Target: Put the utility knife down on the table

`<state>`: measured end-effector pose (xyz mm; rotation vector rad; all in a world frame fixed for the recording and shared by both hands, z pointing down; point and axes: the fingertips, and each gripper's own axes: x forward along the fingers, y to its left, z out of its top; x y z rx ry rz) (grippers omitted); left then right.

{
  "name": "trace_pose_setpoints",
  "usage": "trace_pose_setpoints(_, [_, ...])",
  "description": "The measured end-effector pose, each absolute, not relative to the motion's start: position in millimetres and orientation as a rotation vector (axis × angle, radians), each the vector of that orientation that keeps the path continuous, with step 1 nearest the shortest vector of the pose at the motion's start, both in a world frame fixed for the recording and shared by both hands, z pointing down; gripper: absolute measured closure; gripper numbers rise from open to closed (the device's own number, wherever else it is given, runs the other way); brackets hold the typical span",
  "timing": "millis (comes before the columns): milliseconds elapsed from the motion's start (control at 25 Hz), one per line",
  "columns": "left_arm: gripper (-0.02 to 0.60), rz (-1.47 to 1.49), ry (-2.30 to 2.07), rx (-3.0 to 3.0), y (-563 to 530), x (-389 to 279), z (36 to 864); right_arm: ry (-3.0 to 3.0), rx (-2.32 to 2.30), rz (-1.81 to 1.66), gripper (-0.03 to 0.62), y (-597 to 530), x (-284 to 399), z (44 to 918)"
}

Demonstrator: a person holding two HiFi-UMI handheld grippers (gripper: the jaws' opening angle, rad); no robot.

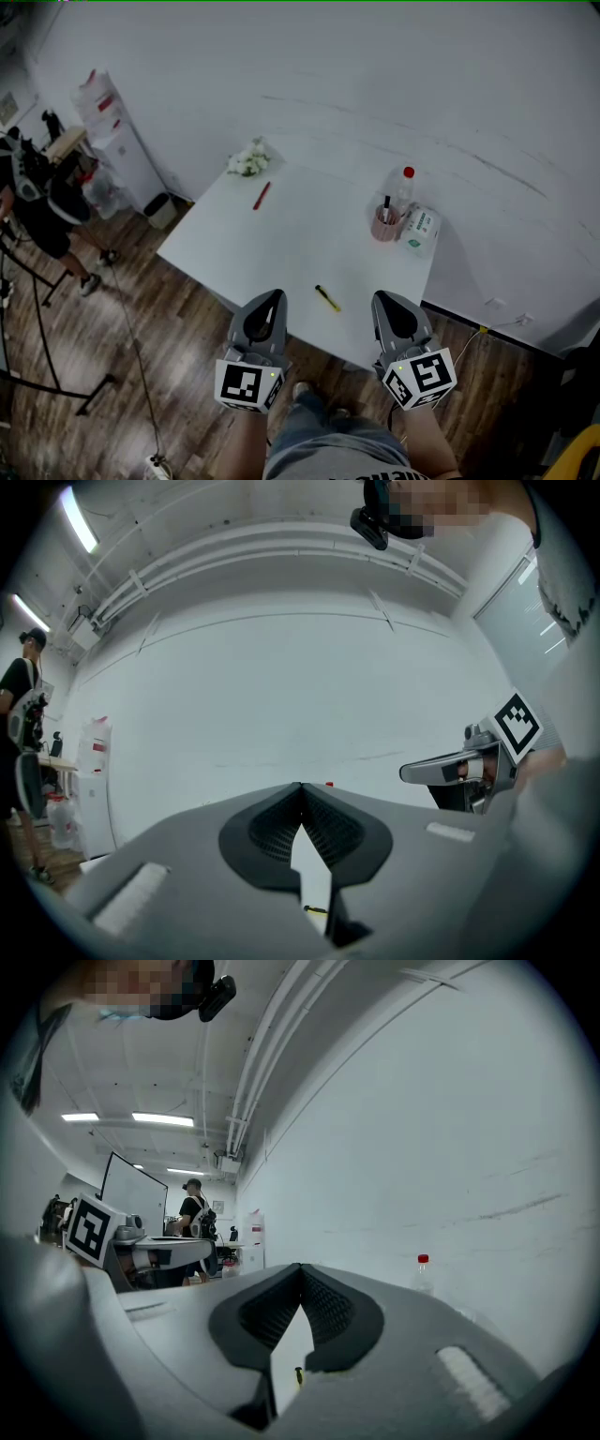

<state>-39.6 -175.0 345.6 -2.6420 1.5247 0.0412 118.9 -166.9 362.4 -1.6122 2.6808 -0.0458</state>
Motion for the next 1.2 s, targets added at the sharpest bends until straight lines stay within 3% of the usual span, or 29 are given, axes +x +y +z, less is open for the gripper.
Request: trace_pose_setpoints(1200, [0.581,0.038,1.540,-2.638,-170,-42,346,2.678,-1.583,0.028,0.597,-163,111,349])
